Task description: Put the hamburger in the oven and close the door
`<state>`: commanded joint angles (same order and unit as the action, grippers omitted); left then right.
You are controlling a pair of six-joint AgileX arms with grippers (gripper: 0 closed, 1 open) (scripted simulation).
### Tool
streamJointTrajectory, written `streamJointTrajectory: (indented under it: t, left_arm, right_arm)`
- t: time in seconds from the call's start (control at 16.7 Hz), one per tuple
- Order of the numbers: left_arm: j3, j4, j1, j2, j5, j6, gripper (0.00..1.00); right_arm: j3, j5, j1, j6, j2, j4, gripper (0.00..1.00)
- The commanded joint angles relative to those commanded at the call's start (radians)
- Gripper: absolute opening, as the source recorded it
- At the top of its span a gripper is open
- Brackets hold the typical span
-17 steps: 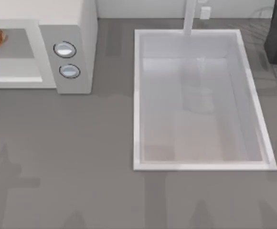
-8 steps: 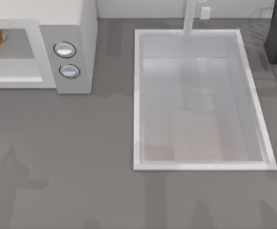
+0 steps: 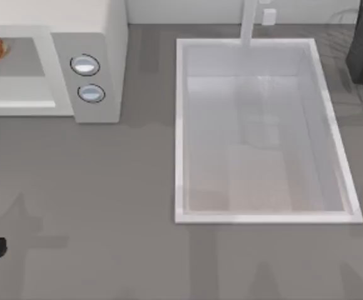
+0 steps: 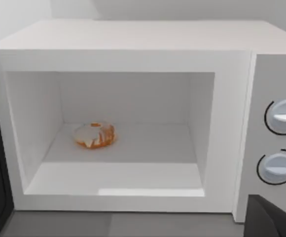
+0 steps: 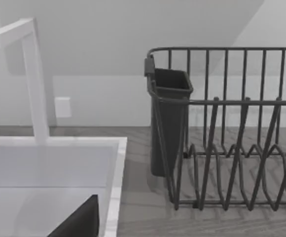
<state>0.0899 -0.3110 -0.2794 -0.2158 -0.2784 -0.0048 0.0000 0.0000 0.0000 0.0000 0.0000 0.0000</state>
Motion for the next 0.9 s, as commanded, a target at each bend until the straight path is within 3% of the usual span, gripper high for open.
streamJointTrajectory:
  t: [0.24,0.66,0.9]
  left_arm:
    - [-0.006,0.011,-0.010,0.012,-0.013,-0.001,0.00]
    - [-0.058,0.130,-0.199,0.080,-0.203,-0.002,0.00]
    - [-0.065,0.146,-0.224,0.089,-0.227,-0.002,0.00]
  right_arm:
    - [0.000,0.000,0.000,0.000,0.000,0.000,1.00]
    - [0.000,0.000,0.000,0.000,0.000,0.000,1.00]
    - [0.000,0.000,0.000,0.000,0.000,0.000,1.00]
